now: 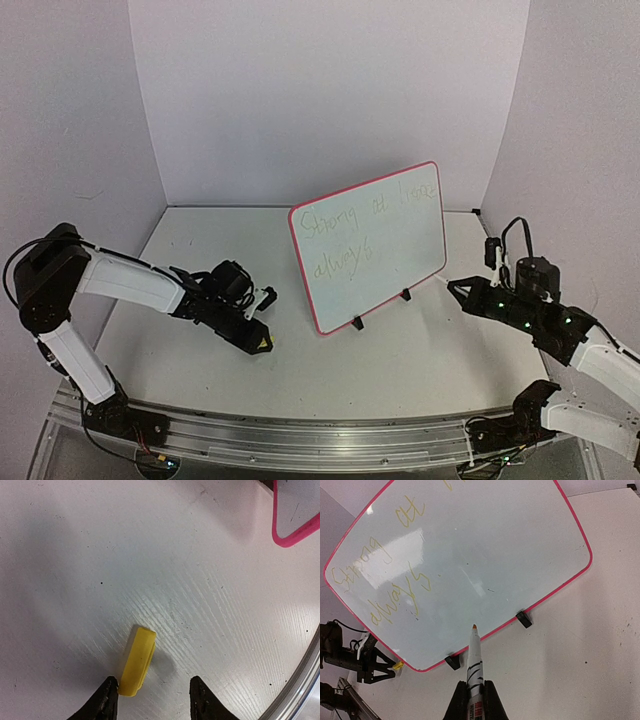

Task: Write a sentence on the whiteboard
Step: Pick up the pen cap from the center of the board.

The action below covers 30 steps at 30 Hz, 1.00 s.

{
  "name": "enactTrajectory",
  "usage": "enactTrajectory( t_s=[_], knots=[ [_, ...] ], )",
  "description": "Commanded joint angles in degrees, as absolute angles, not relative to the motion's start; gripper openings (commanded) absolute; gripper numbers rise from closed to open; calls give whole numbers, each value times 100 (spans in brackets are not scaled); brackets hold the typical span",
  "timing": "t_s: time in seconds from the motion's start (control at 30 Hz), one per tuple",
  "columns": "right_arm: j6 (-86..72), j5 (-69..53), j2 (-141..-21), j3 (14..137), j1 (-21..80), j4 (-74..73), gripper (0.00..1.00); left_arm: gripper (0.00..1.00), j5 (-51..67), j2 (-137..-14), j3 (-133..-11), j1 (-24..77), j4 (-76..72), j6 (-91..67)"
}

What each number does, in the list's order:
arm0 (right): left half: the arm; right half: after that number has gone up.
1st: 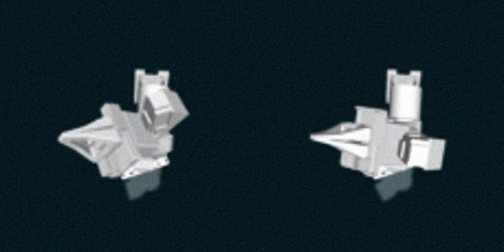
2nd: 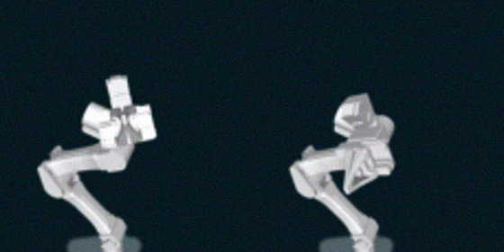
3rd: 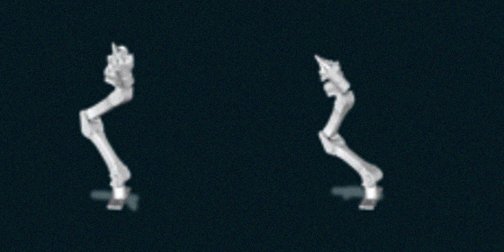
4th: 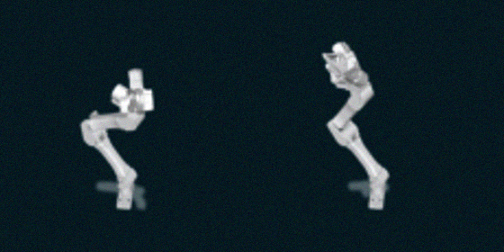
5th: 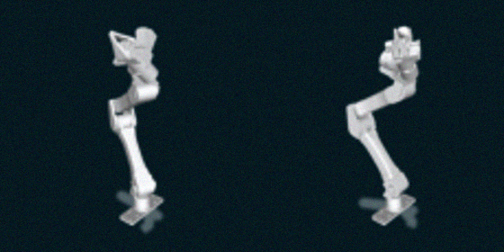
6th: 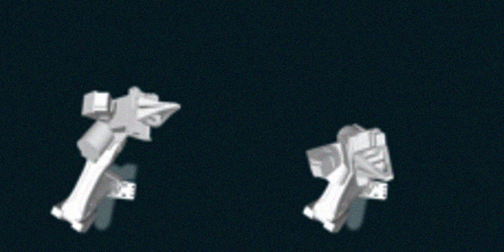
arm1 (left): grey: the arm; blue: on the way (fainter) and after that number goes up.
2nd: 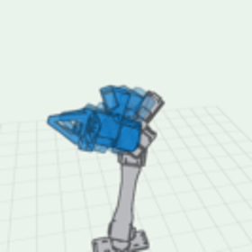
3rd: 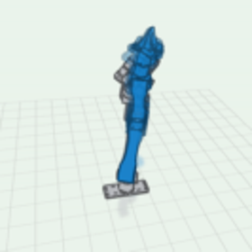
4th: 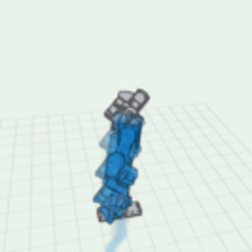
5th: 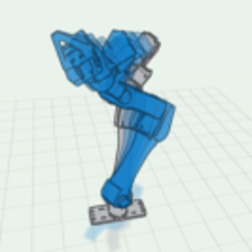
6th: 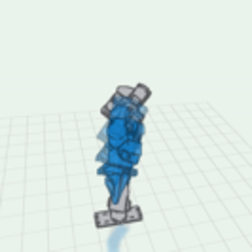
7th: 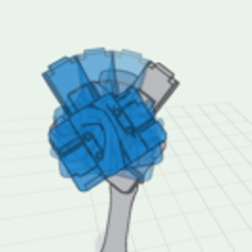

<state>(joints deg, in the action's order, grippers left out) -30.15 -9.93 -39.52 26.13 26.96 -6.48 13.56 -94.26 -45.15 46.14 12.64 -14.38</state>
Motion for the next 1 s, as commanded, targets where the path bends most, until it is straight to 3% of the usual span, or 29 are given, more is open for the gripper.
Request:
enactTrajectory(
  t_s=[0.0,0.4,0.87,0.97],
  knots=[
    [-3049,-1008,-3902,2599,2677,-431,0,46,1045,-9404,-4513,4718,1702,-1375],
    [-3032,-1029,-3859,2609,2676,-435,0,28,829,-9553,-4627,4825,1822,-1296],
    [-3060,-1122,-3825,2663,2674,-444,0,0,743,-9618,-4539,4838,1701,-1391],
    [-3062,-1301,-3799,2741,2680,-464,0,0,560,-9549,-4506,4842,1749,-1501]
  ],
)
